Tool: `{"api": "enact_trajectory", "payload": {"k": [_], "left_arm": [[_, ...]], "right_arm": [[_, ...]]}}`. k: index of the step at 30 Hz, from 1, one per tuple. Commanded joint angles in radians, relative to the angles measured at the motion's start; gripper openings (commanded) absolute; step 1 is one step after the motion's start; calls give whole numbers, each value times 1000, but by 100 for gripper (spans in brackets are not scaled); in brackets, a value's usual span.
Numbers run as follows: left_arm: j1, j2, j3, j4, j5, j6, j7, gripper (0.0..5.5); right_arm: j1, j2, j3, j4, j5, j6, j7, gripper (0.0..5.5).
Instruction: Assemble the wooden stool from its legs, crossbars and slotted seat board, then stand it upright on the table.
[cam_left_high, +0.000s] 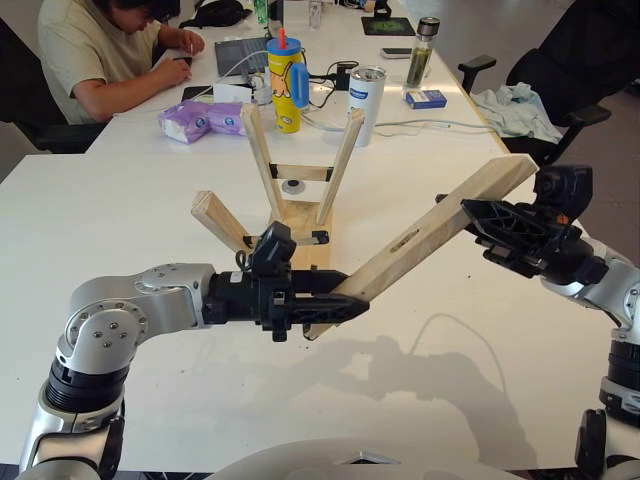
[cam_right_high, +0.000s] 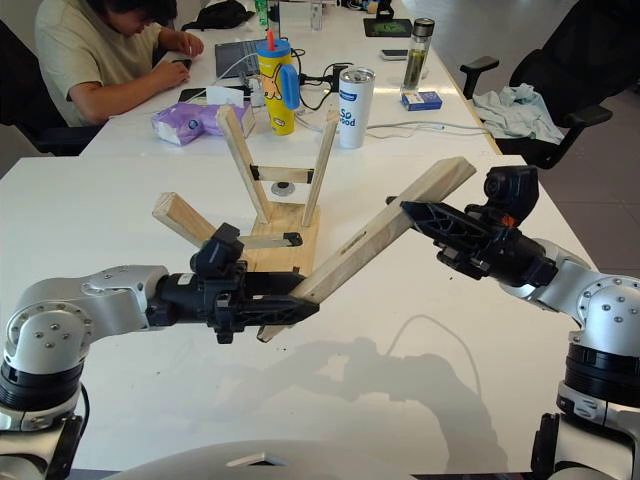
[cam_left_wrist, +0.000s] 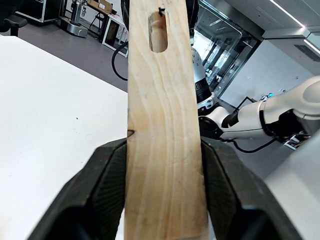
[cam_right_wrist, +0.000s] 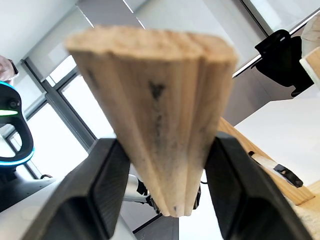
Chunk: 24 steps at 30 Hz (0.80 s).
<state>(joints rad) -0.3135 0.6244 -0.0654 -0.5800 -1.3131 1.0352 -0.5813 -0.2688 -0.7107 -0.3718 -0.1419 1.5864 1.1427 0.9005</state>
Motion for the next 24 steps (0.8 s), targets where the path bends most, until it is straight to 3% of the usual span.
{"api": "enact_trajectory", "payload": {"k": [1,6,14,20,24], "left_arm": [[-1,-12,13,22,33,-22,23,269],[31,-18,18,52,87,-39,55,350],[150,63,-203,115,607,-250,23,351],[140,66,-363,227,893,-373,-18,351],[144,58,-408,261,982,-377,-45,351]], "right_arm": [[13,13,9,-18,-59,-34,31,211],[2,5,23,6,-188,-100,67,208],[-130,13,114,145,-494,-301,150,208],[-252,107,207,267,-645,-430,216,208],[-290,145,258,321,-743,-504,247,208]]}}
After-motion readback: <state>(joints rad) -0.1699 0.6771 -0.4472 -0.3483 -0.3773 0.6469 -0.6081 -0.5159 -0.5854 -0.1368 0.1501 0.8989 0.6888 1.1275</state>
